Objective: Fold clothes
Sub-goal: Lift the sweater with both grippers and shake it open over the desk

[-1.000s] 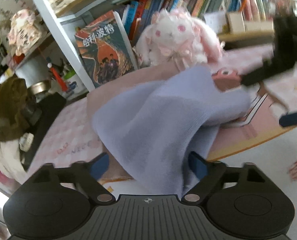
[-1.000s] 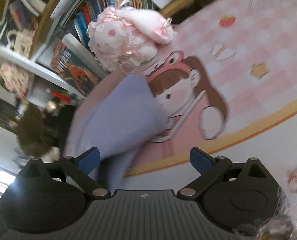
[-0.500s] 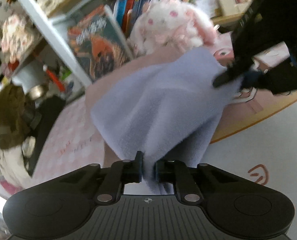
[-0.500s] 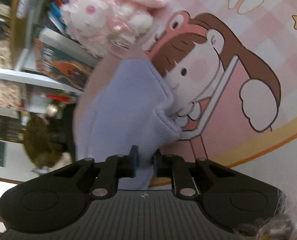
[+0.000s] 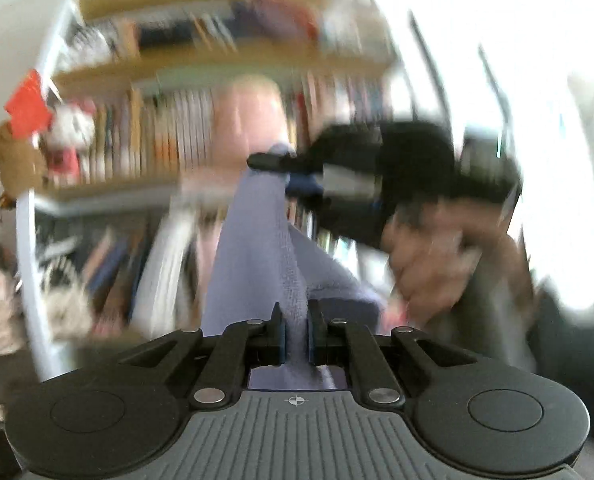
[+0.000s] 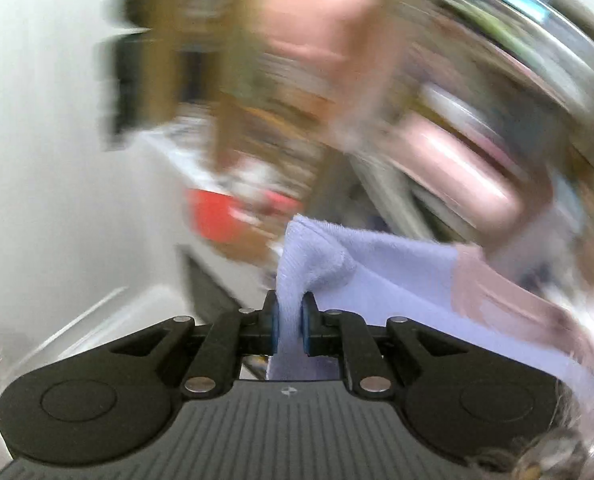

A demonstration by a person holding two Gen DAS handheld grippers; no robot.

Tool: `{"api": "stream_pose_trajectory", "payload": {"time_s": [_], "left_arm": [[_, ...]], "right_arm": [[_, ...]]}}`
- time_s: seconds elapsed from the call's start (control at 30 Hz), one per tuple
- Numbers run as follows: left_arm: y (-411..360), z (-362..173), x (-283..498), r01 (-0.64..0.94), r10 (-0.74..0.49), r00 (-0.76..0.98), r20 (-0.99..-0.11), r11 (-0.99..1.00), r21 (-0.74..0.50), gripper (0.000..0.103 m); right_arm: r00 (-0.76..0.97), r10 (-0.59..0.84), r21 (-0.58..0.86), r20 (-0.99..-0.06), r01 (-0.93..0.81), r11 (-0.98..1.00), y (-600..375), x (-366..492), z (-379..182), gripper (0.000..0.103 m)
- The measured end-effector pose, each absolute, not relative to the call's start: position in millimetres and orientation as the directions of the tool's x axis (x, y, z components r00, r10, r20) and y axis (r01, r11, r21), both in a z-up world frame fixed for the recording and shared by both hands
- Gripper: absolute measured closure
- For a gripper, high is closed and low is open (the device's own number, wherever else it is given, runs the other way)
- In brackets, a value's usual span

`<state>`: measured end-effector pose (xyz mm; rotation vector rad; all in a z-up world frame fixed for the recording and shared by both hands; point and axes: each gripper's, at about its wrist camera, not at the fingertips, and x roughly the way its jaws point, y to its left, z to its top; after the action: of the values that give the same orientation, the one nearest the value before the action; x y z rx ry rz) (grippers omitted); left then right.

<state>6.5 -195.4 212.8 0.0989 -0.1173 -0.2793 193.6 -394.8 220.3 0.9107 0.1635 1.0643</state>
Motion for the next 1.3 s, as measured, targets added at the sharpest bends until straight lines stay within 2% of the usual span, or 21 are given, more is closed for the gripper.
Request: {"api": "stream_pose_trajectory", "payload": {"time_s": [0.03,0.1,0.13,0.2,0.27,0.3,0.37,0.43,0.5,0.57,0.6,0.63,0.77,0.8,0.83,0.9,1.0,1.1,1.17,1.3], "left_arm": [[-188,226,-1,0.304,-0.312,0.937,0.155,0.950,0.074,0.093],[-175,237,-8,0.346,-0.340,0.923,0.181,0.938,-0.005,0.093],[-168,242,-11,0.367,-0.352,0.916,0.193,0.929,-0.044,0.093],[-155,228,-5,0.356,-0.341,0.931,0.128,0.927,-0.116,0.093],[-144,204,7,0.306,-0.307,0.952,0.022,0.938,-0.161,0.092],[-136,184,18,0.269,-0.282,0.957,-0.061,0.948,-0.170,0.092],[-118,135,41,0.182,-0.228,0.941,-0.251,0.964,-0.194,0.092],[-99,78,59,0.061,-0.149,0.884,-0.443,0.976,-0.207,0.093],[-86,39,65,-0.011,-0.095,0.839,-0.535,0.982,-0.191,0.093],[-73,16,71,-0.062,-0.053,0.809,-0.585,0.983,-0.174,0.093],[-65,10,73,-0.082,-0.035,0.798,-0.602,0.983,-0.166,0.093],[-57,4,76,-0.102,-0.016,0.787,-0.617,0.982,-0.157,0.093],[-31,-14,88,-0.163,0.044,0.753,-0.657,0.979,-0.122,0.093],[-28,-19,88,-0.172,0.055,0.744,-0.666,0.979,-0.112,0.092],[-26,-23,89,-0.178,0.064,0.734,-0.676,0.979,-0.100,0.092],[-22,-28,90,-0.192,0.087,0.716,-0.693,0.979,-0.075,0.087],[-19,-27,86,-0.205,0.107,0.702,-0.704,0.977,-0.055,0.087],[-8,-14,79,-0.239,0.151,0.732,-0.665,0.970,-0.043,0.086],[-3,-6,75,-0.259,0.173,0.744,-0.646,0.965,-0.039,0.084],[-10,-8,60,-0.224,0.136,0.736,-0.663,0.973,-0.048,0.072]], "right_arm": [[0.475,0.808,0.651,0.349,-0.743,0.156,-395,189,248,0.093],[0.387,0.818,0.556,0.426,-0.825,0.100,-390,184,283,0.093],[0.364,0.831,0.550,0.421,-0.831,0.085,-384,185,291,0.093],[0.320,0.856,0.541,0.407,-0.839,0.056,-372,187,305,0.093],[0.330,0.892,0.597,0.308,-0.797,0.089,-349,202,281,0.093],[0.333,0.907,0.623,0.256,-0.774,0.108,-337,209,268,0.093],[0.366,0.928,0.695,0.076,-0.687,0.213,-308,231,213,0.093],[0.393,0.917,0.730,-0.062,-0.609,0.310,-290,238,166,0.093],[0.408,0.891,0.746,-0.198,-0.527,0.407,-273,244,118,0.093],[0.408,0.851,0.744,-0.332,-0.442,0.502,-255,250,71,0.093],[0.403,0.825,0.735,-0.397,-0.398,0.548,-247,253,48,0.093],[0.395,0.815,0.735,-0.424,-0.376,0.565,-239,255,37,0.093],[0.372,0.797,0.694,-0.477,-0.397,0.601,-210,248,38,0.091],[0.379,0.789,0.678,-0.484,-0.408,0.612,-212,244,38,0.085],[0.387,0.781,0.661,-0.491,-0.419,0.623,-216,241,38,0.072],[0.403,0.765,0.626,-0.503,-0.440,0.644,-223,233,39,0.053],[0.428,0.740,0.572,-0.520,-0.469,0.673,-233,221,39,0.051],[0.453,0.714,0.515,-0.534,-0.496,0.700,-243,209,40,0.051],[0.470,0.665,0.471,-0.580,-0.473,0.745,-262,197,29,0.051],[0.498,0.557,0.375,-0.665,-0.422,0.825,-300,172,6,0.051]]}}
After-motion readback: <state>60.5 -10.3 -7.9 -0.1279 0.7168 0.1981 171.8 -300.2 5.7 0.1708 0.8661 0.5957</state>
